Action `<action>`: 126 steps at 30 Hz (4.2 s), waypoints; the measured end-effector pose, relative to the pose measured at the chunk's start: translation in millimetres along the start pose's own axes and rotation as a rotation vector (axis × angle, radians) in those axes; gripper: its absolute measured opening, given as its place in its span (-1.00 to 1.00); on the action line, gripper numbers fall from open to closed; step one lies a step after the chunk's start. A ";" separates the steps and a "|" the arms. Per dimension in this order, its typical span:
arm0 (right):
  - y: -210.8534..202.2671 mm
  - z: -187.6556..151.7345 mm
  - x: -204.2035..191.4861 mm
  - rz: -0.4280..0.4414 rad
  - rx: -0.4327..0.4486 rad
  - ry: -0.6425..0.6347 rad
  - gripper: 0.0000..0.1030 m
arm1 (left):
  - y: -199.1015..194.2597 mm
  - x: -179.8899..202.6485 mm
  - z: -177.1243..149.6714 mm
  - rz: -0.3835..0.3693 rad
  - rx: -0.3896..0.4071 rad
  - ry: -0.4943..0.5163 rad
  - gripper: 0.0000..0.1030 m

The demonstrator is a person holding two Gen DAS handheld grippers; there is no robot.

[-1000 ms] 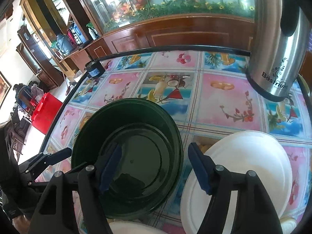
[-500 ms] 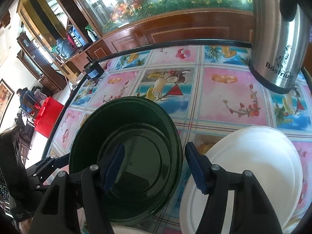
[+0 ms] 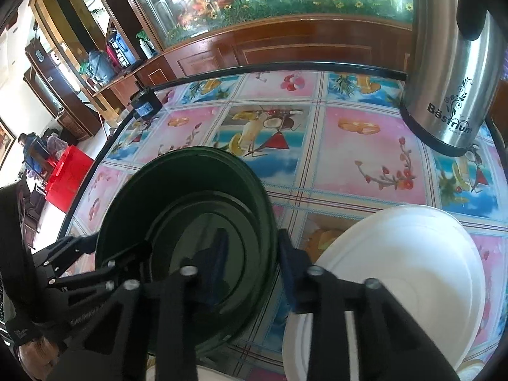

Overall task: Organize plates and bowls
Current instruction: 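Lift and carry the green basin over the stacked red plates with both tools, then lower the green basin onto the red plates and open both tools, then move both tools to the white paper plates near the silver thermos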

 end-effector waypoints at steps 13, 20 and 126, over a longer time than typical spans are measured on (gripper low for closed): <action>-9.8 -0.3 -15.4 0.006 0.012 0.002 -0.46 | -20.7 -25.0 0.8 -0.040 -0.003 -0.030 -0.65; -14.8 -9.3 -42.0 0.014 0.005 -0.025 -0.46 | -51.7 -52.4 -11.3 -0.050 0.016 -0.042 -0.65; -181.7 -237.6 -96.6 -0.467 0.407 -0.014 0.70 | -182.7 -4.4 -179.6 -0.278 0.228 0.074 0.16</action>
Point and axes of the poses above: each gripper's, at about its wrist camera, not at the fingertips, and y roughly the way its jaws point, x to its right, z to its top, the point moved 2 cm from there along y, roughly the way its jaws point, and after that the axes turned 11 degrees about z, right-handed, at the moved point
